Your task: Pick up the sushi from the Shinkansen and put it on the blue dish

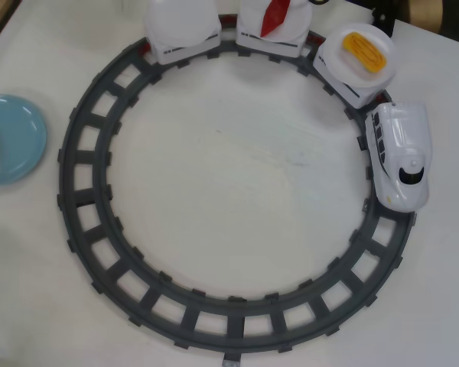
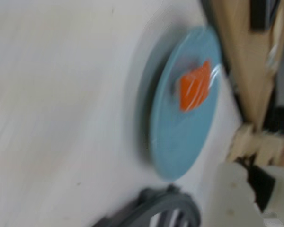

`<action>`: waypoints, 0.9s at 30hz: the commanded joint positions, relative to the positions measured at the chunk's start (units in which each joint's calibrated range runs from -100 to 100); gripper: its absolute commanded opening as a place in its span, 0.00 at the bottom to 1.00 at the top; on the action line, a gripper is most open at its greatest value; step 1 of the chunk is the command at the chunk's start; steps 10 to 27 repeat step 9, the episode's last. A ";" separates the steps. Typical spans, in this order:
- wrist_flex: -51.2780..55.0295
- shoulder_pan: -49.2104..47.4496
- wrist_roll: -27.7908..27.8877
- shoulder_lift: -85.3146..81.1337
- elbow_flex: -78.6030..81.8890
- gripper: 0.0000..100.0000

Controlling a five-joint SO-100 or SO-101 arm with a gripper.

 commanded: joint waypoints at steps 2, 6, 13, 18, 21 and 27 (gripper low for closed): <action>1.25 -2.73 0.77 -1.04 0.67 0.03; 1.25 -3.69 0.82 -0.96 0.85 0.03; 1.25 -4.57 0.82 -0.96 0.94 0.03; 1.25 -4.57 0.82 -0.96 0.94 0.03; 1.25 -4.57 0.82 -0.96 0.94 0.03; 1.25 -4.57 0.82 -0.96 0.94 0.03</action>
